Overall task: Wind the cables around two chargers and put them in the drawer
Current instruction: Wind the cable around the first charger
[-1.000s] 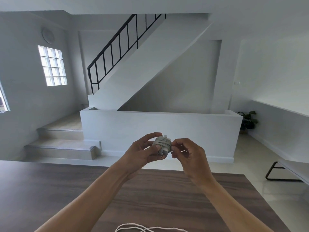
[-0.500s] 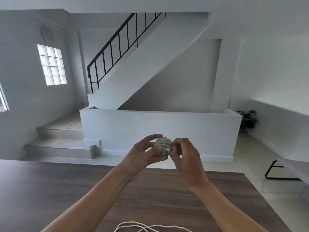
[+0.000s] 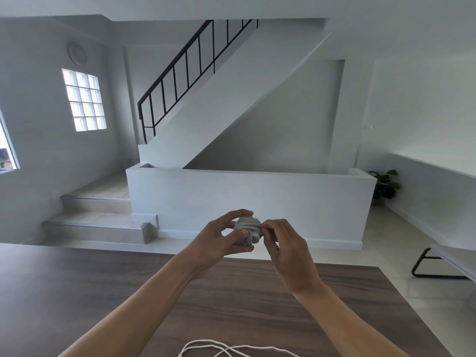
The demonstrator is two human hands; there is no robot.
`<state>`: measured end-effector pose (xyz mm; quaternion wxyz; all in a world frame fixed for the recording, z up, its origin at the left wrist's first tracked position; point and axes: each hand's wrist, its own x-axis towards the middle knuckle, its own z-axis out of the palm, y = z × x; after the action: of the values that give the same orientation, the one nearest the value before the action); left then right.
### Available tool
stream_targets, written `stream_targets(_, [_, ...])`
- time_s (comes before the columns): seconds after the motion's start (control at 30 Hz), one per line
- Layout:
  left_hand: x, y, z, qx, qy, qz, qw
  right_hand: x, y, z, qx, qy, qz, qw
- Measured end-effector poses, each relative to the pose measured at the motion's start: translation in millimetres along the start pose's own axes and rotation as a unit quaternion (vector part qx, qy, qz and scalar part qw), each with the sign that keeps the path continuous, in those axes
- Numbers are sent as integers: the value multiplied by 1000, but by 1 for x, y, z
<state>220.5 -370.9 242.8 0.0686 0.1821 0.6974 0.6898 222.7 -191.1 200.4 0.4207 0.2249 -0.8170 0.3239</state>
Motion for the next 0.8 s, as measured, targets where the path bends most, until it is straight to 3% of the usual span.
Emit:
stream_targets(0.37, [-1, 4, 5, 1, -15, 12, 1000, 5, -9, 0, -23, 32, 10, 999])
stream_targets(0.5, [-4, -1, 4, 12, -2, 22, 1000, 2, -4, 1, 0, -19, 32, 999])
stream_targets(0.6, [-2, -7, 3, -34, 15, 10, 999, 0, -8, -1, 81, -19, 95, 992])
stream_targets(0.7, [1, -11, 3, -56, 17, 4, 998, -1, -17, 0, 191, 12, 216, 957])
stream_targets(0.8, [1, -12, 4, -49, 14, 5, 999, -3, -19, 2, 248, 37, 268, 930])
